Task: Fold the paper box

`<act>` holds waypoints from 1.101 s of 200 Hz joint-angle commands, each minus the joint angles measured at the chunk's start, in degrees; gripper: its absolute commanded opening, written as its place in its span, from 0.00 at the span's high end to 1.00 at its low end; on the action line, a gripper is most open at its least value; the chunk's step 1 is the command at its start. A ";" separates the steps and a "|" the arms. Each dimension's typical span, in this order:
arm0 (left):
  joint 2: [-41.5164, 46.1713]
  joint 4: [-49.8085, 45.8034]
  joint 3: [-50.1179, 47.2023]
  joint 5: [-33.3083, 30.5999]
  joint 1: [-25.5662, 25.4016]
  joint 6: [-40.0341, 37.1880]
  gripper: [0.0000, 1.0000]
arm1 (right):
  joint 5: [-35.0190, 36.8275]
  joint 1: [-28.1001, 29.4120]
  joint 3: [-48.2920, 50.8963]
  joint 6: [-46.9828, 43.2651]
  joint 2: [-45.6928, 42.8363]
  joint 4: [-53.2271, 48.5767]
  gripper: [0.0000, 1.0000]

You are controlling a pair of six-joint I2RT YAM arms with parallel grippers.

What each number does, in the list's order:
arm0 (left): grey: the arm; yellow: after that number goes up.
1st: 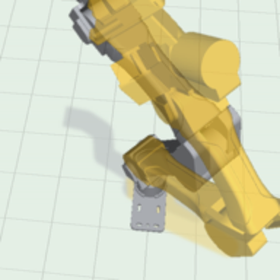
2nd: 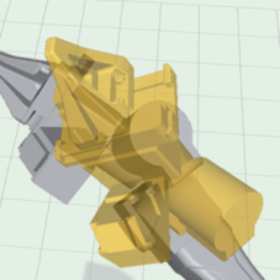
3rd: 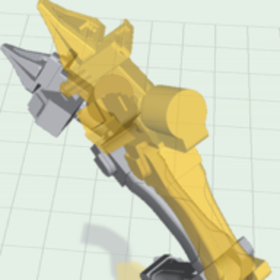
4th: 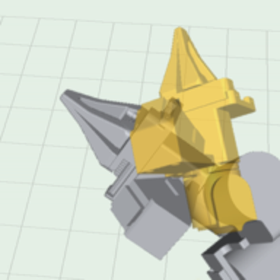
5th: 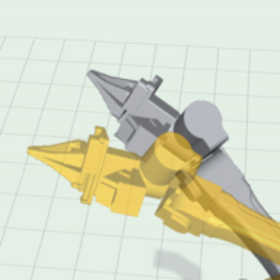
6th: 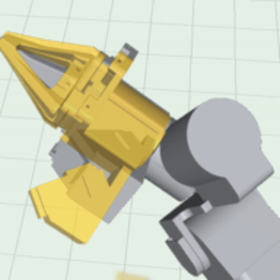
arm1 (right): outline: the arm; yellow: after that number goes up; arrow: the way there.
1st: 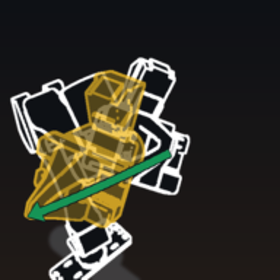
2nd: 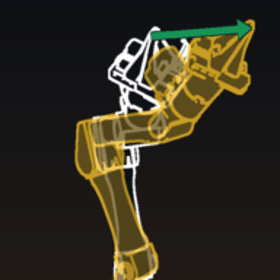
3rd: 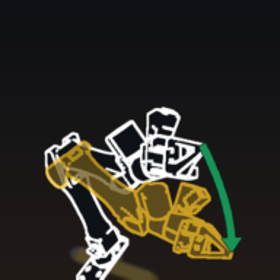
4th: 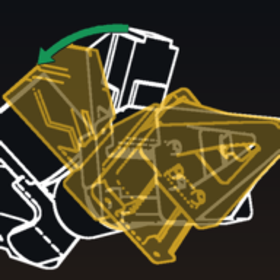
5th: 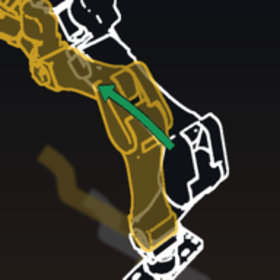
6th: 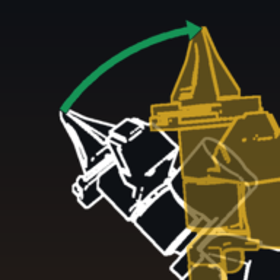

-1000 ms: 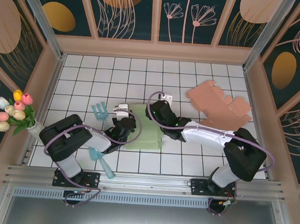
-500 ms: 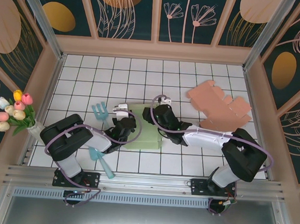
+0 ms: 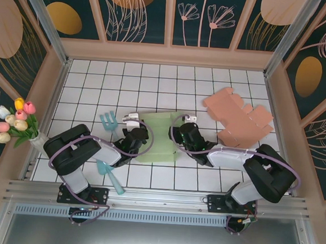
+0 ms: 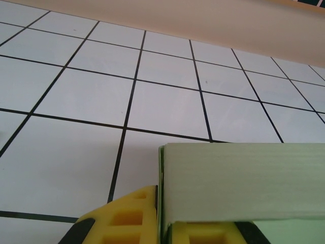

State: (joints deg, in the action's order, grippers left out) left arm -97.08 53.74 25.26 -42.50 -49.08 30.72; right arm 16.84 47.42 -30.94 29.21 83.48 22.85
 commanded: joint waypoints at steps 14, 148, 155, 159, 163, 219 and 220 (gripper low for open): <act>-0.80 -0.85 1.14 2.48 -0.31 0.14 1.00 | 0.92 -2.86 0.62 -3.45 -1.05 4.51 0.44; -3.28 0.45 1.12 4.53 -0.31 0.90 1.00 | -9.46 -2.72 0.84 -3.17 2.70 13.20 0.46; -3.51 0.54 1.20 4.53 -0.31 1.08 1.00 | -9.33 -2.29 0.56 -3.09 2.86 12.95 0.46; -3.68 0.58 1.28 4.53 -0.31 1.17 1.00 | -9.20 -2.05 0.39 -2.91 3.00 12.73 0.46; -3.70 0.60 1.29 4.53 -0.27 1.31 1.00 | -9.07 -1.80 0.16 -2.74 3.18 12.45 0.46; -3.53 0.58 1.53 5.10 -0.31 2.42 1.00 | -5.05 1.05 -0.66 -0.69 7.11 12.95 0.47; -3.50 0.58 1.50 5.08 -0.31 2.42 1.00 | -5.10 1.07 -0.68 -0.71 7.17 12.94 0.47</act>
State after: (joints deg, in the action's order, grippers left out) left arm -99.37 56.49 26.48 -39.16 -49.08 31.62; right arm 10.26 47.48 -30.59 27.33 88.84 33.28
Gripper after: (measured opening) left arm 0.105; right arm 0.533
